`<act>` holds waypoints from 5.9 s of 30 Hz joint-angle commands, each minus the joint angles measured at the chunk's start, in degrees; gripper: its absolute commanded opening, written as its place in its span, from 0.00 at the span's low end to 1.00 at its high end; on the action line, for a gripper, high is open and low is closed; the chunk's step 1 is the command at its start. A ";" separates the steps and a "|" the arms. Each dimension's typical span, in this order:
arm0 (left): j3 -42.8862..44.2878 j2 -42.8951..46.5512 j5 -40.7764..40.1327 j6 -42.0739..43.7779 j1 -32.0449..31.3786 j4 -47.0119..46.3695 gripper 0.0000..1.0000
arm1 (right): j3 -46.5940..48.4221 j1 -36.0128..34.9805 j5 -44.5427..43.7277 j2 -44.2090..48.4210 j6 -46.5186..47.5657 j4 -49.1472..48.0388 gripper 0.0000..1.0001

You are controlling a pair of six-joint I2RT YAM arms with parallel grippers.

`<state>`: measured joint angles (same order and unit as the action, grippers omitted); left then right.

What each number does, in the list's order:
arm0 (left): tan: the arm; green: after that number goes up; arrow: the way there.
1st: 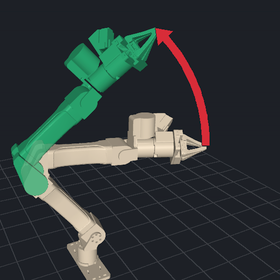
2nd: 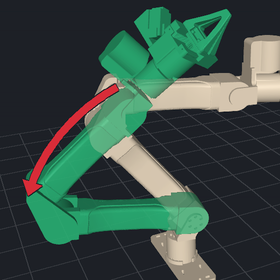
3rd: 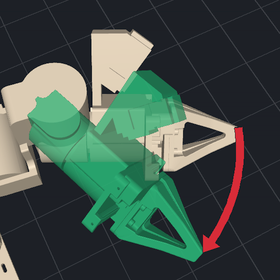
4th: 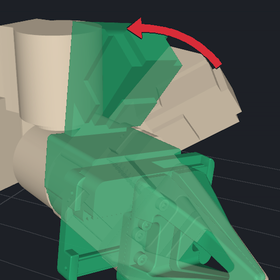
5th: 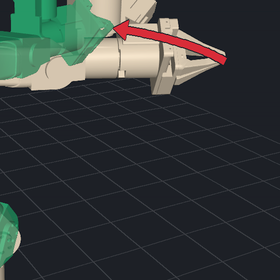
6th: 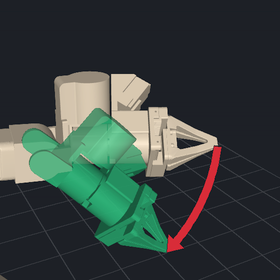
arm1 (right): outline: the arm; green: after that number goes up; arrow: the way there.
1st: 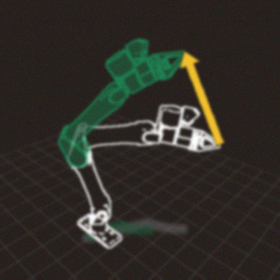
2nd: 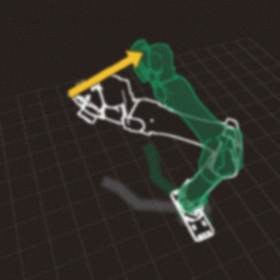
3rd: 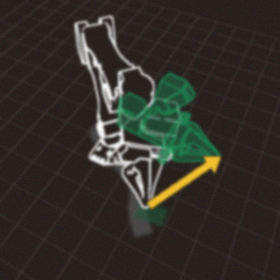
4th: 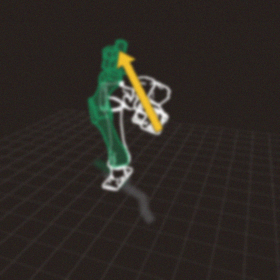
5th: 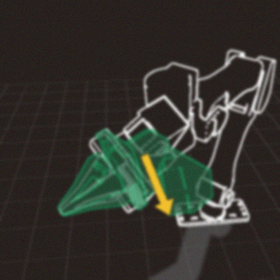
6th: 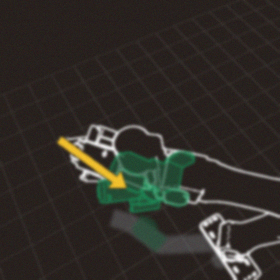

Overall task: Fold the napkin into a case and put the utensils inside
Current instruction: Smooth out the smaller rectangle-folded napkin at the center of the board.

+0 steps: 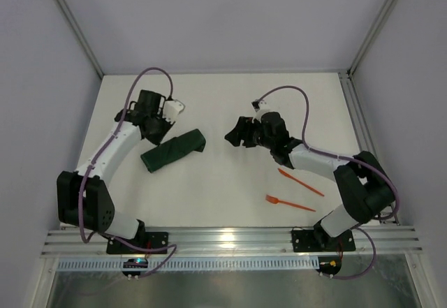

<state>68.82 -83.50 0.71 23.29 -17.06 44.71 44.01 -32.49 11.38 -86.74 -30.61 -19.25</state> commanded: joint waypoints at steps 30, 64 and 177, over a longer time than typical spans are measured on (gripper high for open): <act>-29.35 4.31 -10.03 18.02 -2.01 -20.89 0.49 | 25.42 -9.08 3.57 -32.35 -33.37 -1.76 0.63; -31.64 7.21 -6.60 17.67 -2.19 -20.10 0.00 | 27.53 -11.81 1.81 -35.60 -42.43 -3.78 0.62; -24.09 12.91 12.47 11.08 4.14 3.10 0.37 | 21.47 -11.19 -3.98 -17.17 -5.53 5.95 0.21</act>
<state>41.89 -76.03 10.68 35.31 -13.10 47.44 62.72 -43.70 10.94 -113.73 -44.34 -18.70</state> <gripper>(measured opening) 0.339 0.181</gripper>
